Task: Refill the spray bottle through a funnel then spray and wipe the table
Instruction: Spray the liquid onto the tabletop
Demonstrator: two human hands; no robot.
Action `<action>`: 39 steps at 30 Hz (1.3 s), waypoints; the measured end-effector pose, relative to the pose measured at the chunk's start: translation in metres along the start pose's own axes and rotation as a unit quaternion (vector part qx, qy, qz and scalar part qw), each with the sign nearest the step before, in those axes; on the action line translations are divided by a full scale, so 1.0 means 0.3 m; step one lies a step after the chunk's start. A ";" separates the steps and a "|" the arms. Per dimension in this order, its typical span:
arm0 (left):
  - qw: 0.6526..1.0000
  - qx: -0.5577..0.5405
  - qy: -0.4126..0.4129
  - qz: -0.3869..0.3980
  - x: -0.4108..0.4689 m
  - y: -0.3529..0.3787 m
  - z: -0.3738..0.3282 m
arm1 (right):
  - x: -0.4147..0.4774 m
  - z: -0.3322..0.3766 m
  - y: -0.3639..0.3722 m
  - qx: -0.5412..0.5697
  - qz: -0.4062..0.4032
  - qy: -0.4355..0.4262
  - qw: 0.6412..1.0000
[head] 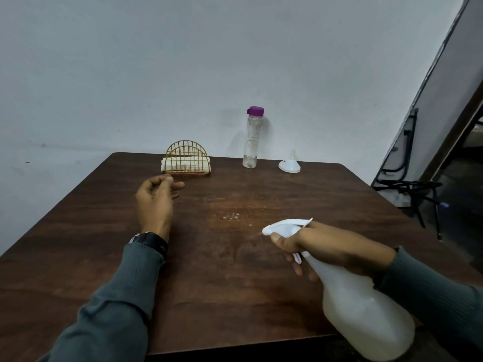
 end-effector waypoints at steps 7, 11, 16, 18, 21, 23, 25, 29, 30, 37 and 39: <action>1.000 -0.008 0.007 -0.002 -0.014 -0.004 -0.015 | 0.025 0.006 0.071 -0.028 0.038 0.027 0.998; 1.000 -0.015 0.008 -0.005 -0.003 -0.008 -0.010 | 0.004 0.015 0.047 -0.027 0.020 0.034 0.999; 1.000 -0.022 0.007 -0.007 0.001 -0.008 -0.014 | -0.059 -0.065 -0.039 0.005 -0.090 0.046 0.995; 1.000 -0.019 0.006 -0.005 0.005 -0.005 -0.013 | -0.082 -0.102 -0.051 0.030 -0.108 0.061 0.992; 1.000 -0.014 0.001 0.001 0.004 0.001 -0.009 | -0.115 -0.114 -0.071 0.051 -0.128 0.039 0.990; 1.000 -0.015 0.000 0.003 -0.002 0.006 -0.011 | -0.132 -0.093 -0.079 0.040 -0.122 0.040 0.991; 1.000 -0.013 0.000 0.002 -0.009 0.007 -0.016 | -0.128 -0.080 -0.086 0.043 -0.109 0.044 0.992; 1.000 -0.015 -0.003 -0.003 -0.010 0.002 -0.016 | -0.100 -0.047 -0.089 0.033 -0.114 0.029 0.993; 1.000 -0.014 -0.004 -0.005 -0.009 0.001 -0.015 | -0.095 -0.032 -0.085 0.022 -0.114 0.026 0.993; 1.000 -0.012 -0.008 -0.005 -0.005 -0.004 -0.010 | -0.081 0.010 -0.043 0.006 -0.085 0.011 0.996; 1.000 -0.011 -0.010 -0.004 -0.011 -0.002 -0.010 | -0.077 0.035 -0.026 0.019 -0.069 -0.014 0.997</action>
Point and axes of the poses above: each hand's wrist, its own x-axis towards the middle knuckle, its own y-axis out of the palm, z = x × y, the point moved 6 cm from there along x, towards the middle knuckle, and after that the axes turned 8 degrees about z, right-handed, at the moved point
